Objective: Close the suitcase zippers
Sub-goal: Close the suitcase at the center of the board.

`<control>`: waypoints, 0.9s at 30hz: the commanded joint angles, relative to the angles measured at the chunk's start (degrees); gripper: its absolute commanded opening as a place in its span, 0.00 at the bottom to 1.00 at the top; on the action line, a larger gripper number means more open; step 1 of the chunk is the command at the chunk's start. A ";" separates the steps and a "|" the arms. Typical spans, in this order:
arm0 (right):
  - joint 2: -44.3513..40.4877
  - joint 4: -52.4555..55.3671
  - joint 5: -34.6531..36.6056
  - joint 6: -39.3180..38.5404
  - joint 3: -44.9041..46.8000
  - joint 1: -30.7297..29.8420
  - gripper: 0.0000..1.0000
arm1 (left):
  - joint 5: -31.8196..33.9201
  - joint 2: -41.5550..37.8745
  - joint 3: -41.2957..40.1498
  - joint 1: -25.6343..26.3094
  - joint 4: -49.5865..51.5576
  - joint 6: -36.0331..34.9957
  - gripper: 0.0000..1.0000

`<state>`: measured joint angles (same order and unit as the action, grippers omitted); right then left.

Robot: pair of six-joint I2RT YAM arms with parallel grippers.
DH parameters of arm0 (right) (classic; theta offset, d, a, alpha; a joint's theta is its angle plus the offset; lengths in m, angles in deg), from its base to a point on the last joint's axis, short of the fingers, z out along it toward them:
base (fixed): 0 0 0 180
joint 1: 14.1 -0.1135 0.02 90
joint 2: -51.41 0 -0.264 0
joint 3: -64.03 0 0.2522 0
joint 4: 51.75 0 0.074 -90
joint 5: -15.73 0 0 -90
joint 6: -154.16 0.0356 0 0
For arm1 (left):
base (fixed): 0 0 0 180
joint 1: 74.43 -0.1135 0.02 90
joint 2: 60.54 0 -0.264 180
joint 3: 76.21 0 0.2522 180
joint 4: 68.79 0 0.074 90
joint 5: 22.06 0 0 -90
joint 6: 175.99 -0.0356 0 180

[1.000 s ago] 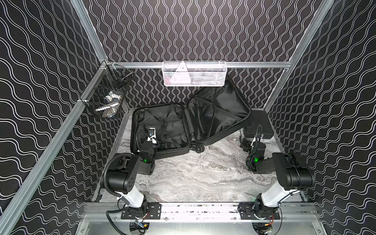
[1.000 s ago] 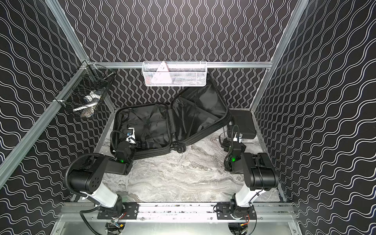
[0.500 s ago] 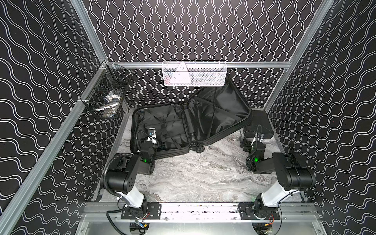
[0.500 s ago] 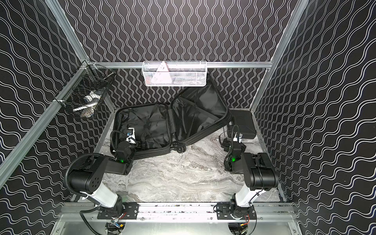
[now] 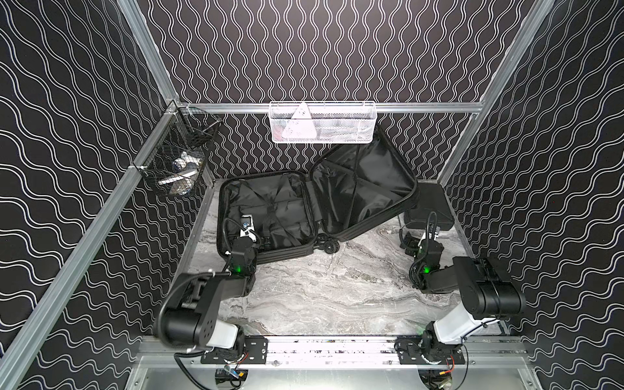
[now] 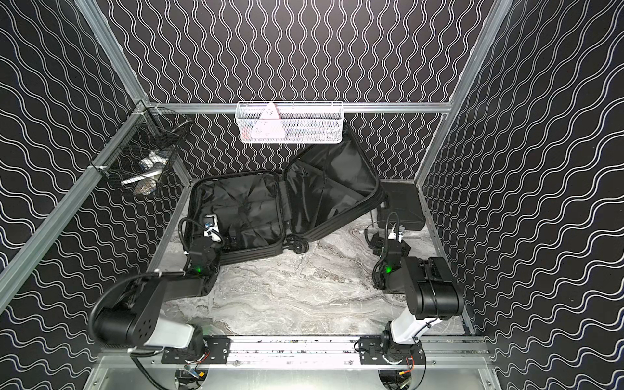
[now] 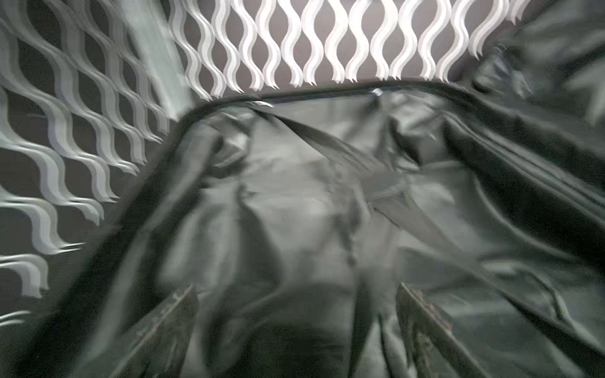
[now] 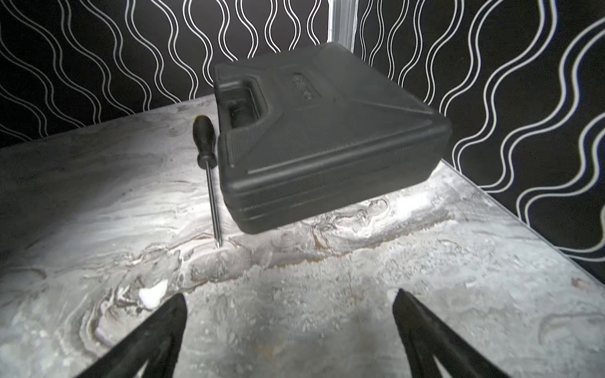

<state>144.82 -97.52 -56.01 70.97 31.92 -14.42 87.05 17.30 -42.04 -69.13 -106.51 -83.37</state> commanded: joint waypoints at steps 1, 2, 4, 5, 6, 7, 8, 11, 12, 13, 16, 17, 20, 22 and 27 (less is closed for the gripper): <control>-3.28 -0.54 2.84 -0.81 -1.17 -0.93 1.00 | 8.26 -7.10 4.94 0.31 18.83 8.84 0.99; -6.05 5.86 6.01 1.04 -2.99 -1.13 1.00 | 7.61 -8.76 6.81 0.34 22.50 9.53 0.99; -12.28 20.44 6.52 4.39 -6.93 -0.22 1.00 | 7.54 -11.15 11.98 0.32 32.73 13.24 0.99; -14.06 22.63 7.02 4.21 -7.79 -0.12 1.00 | 8.39 -11.84 14.85 0.34 38.55 15.39 0.99; -15.59 23.18 7.71 3.97 -7.93 -0.12 1.00 | 8.80 -12.23 17.41 0.32 43.47 16.63 0.99; -16.95 23.70 8.64 4.08 -8.00 -0.12 1.00 | 9.63 -12.51 19.25 0.29 47.07 17.19 0.99; -18.69 25.65 9.56 4.08 -8.57 -0.12 1.00 | 10.70 -12.83 21.10 -0.03 51.25 18.45 0.99; -23.61 39.71 12.26 6.56 -13.97 0.10 1.00 | 6.91 -14.46 23.32 -5.43 57.76 20.84 0.99; -24.72 43.65 11.83 6.93 -15.85 0.22 1.00 | 5.31 -14.93 23.73 -7.62 59.18 21.35 0.99; -25.54 46.60 11.14 6.90 -17.41 0.23 1.00 | 4.22 -15.01 24.25 -9.13 60.20 21.54 0.98; -27.75 55.77 8.46 7.23 -22.90 0.29 1.00 | 0.16 -12.98 25.74 -13.61 62.70 21.88 0.96; -28.37 59.33 8.12 7.47 -25.09 0.30 1.00 | -2.92 -11.71 26.20 -15.95 63.24 22.17 0.95; -29.57 67.74 7.05 7.26 -31.01 0.31 1.00 | -12.59 -6.83 27.58 -21.45 63.50 22.07 0.86; -29.69 71.72 5.42 6.72 -34.28 0.32 1.00 | -15.33 -3.41 29.12 -21.93 63.88 20.82 0.75; -29.25 79.11 1.26 5.44 -41.43 0.32 1.00 | -12.92 1.34 30.11 -22.46 63.72 21.25 0.61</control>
<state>115.42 -26.20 -51.66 77.15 -7.01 -14.07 75.23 17.74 -12.19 -91.16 -43.37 -63.22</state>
